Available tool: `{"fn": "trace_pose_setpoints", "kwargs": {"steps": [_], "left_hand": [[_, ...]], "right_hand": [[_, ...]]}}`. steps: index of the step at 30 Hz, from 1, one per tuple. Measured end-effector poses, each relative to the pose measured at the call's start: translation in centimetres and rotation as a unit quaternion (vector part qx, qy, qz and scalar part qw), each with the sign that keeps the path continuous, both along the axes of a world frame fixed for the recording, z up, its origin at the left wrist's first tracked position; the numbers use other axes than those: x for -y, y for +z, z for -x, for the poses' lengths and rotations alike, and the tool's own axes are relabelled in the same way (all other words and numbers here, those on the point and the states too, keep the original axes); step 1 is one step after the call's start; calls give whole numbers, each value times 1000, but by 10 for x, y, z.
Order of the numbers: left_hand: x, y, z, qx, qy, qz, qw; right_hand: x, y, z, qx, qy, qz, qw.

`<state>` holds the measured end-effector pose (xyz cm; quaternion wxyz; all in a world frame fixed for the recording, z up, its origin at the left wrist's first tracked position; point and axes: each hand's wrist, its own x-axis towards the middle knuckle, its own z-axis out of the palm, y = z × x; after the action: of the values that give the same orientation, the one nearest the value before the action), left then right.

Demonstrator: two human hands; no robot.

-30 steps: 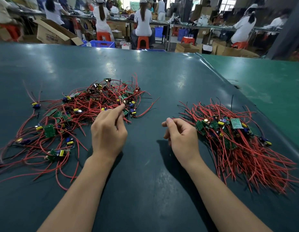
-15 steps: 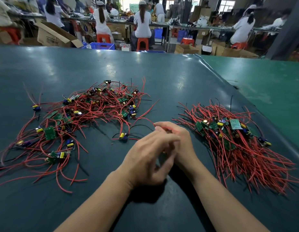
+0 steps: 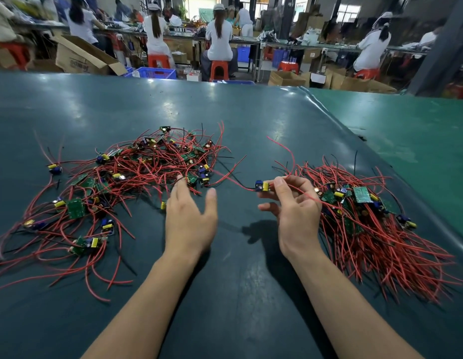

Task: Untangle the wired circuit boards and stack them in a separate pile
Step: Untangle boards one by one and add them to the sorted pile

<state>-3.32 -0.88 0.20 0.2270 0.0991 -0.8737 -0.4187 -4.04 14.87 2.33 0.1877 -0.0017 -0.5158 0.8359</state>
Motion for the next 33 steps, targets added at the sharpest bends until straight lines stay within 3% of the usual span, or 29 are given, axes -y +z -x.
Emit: {"fn": "trace_pose_setpoints", "kwargs": {"steps": [4, 6, 10, 13, 18, 21, 26, 33], "left_hand": [[2, 2, -4, -92, 10, -80, 993], [-4, 4, -12, -120, -70, -91, 986], [-13, 9, -21, -71, -241, -140, 958], [-16, 12, -22, -93, -238, -217, 942], [-19, 12, -21, -59, -249, -344, 903], [-18, 11, -20, -49, -239, -360, 901], [-17, 11, -20, -41, -251, -377, 890], [-14, 8, -17, -26, -276, -444, 852]], "right_hand": [[-2, 2, -1, -2, 4, 24, 1000], [-1, 3, -2, 9, 33, 35, 999], [1, 1, -9, 7, 102, -28, 994], [2, -1, -12, 11, 109, -93, 990], [0, -1, -16, 41, 146, -89, 985], [1, -2, -19, 65, 166, -80, 981], [0, 4, -18, 102, 182, 22, 978], [-4, 3, -21, 122, 241, 28, 963]]}}
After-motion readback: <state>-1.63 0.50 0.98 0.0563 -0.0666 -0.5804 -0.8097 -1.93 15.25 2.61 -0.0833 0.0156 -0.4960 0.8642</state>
